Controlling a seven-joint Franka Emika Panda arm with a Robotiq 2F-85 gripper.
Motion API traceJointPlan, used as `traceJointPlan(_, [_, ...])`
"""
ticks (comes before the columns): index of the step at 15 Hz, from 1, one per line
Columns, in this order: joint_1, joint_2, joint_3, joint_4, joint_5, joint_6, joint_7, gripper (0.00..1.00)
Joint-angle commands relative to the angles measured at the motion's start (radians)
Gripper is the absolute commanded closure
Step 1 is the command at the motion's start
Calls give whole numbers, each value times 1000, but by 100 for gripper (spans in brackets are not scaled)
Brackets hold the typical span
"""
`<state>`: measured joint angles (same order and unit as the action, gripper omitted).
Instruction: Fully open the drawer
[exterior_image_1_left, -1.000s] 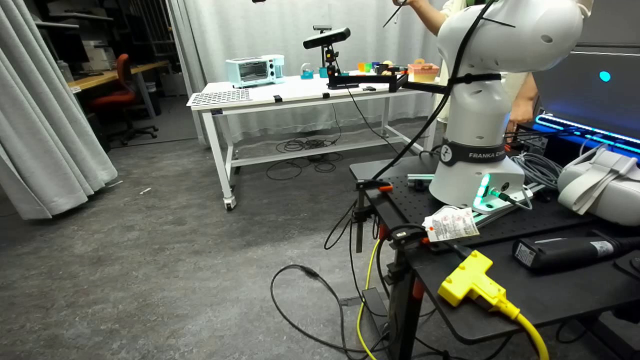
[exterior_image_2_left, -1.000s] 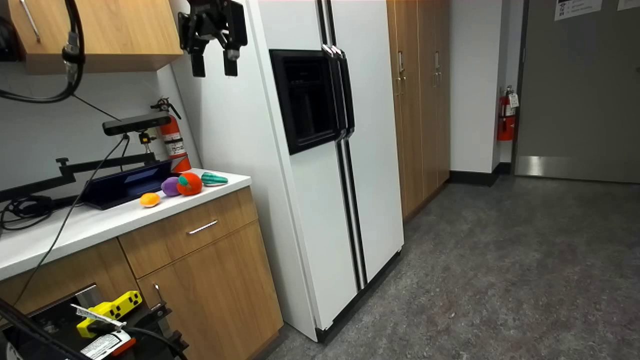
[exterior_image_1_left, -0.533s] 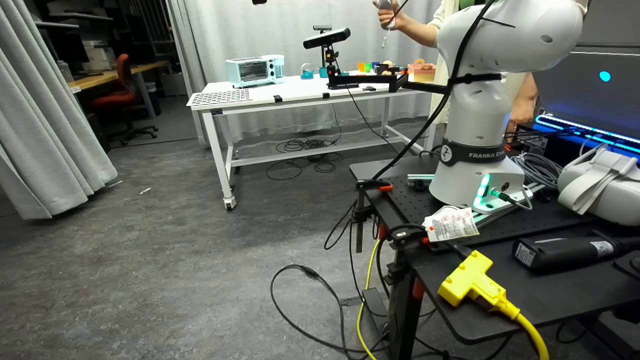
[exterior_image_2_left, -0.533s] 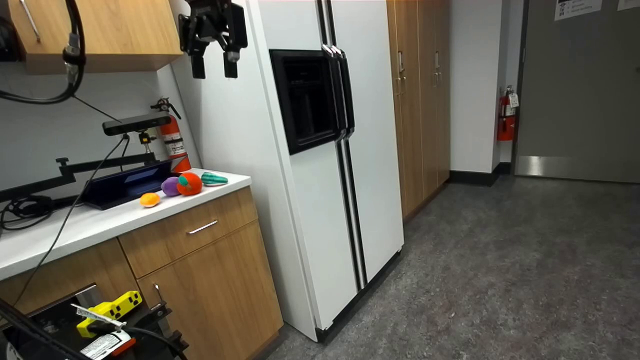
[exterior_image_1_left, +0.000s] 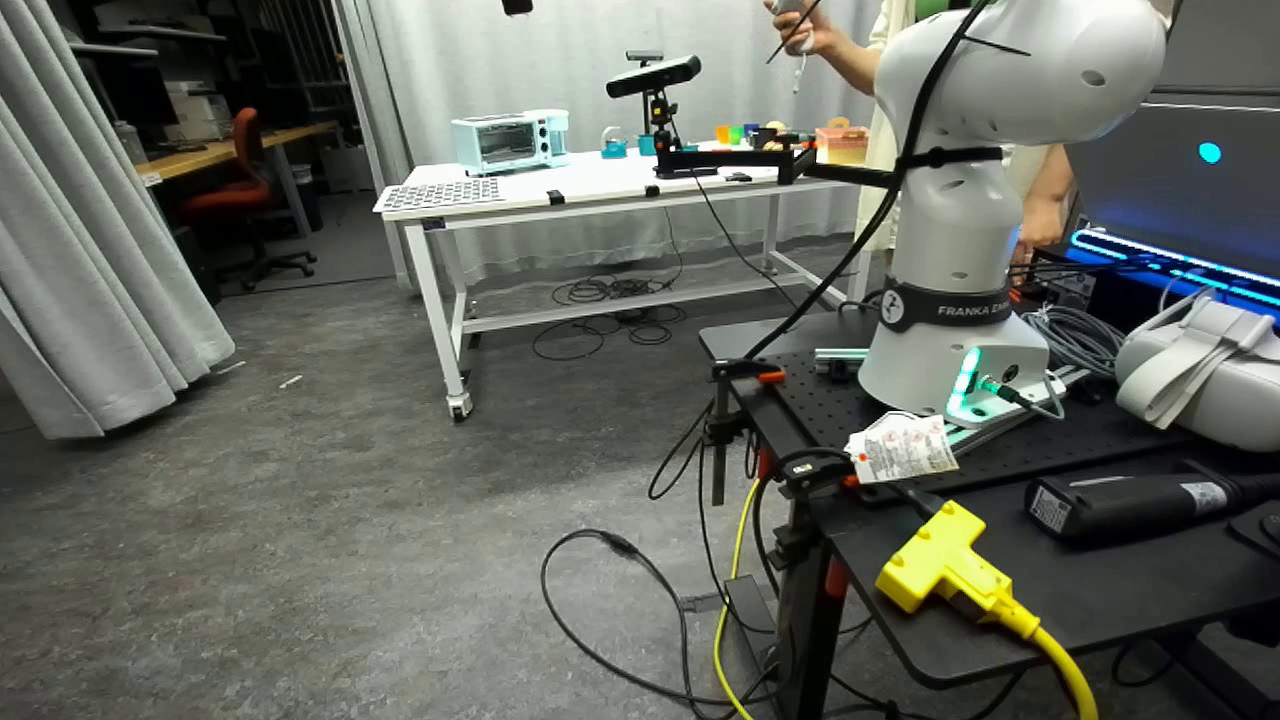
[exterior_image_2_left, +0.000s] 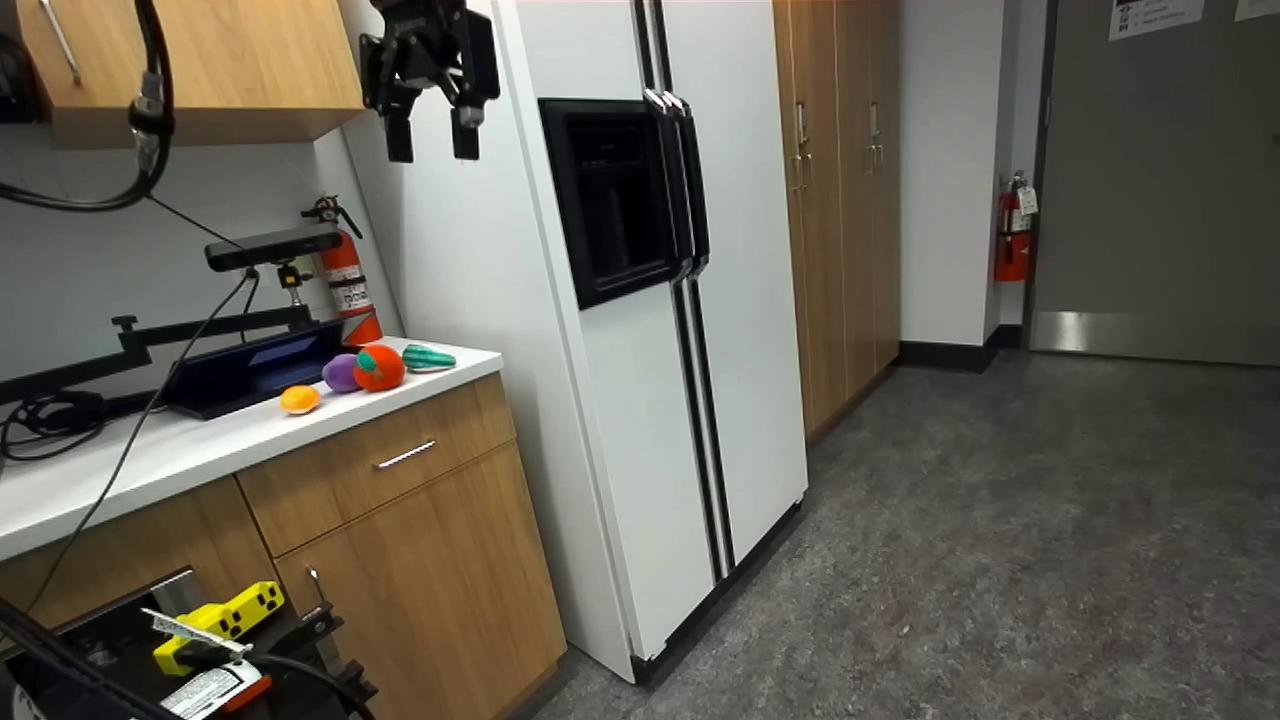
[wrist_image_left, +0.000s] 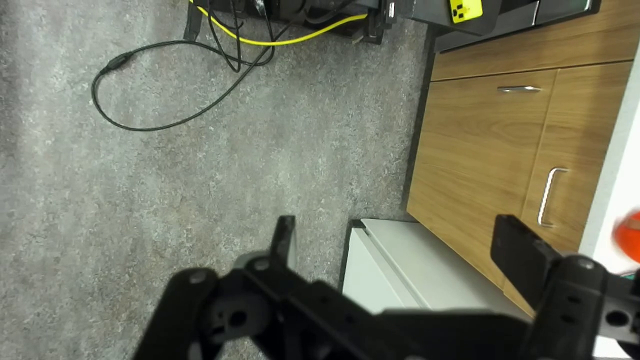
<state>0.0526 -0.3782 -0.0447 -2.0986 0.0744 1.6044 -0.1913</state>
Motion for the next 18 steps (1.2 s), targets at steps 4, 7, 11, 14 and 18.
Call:
traceJointPlan(4, [-6,-2,4,-5,10,21,-15,0])
traceJointPlan(7, [-5,-7,3,-18,10,75,-23,0])
traceJointPlan(11, [-1,-7,2,-29,8,134,-41,0])
traceJointPlan(14, [2,-1,-4,-24,16,98,-65,0])
traceJointPlan(18, [-5,2,5,-27,5,98,-46,0])
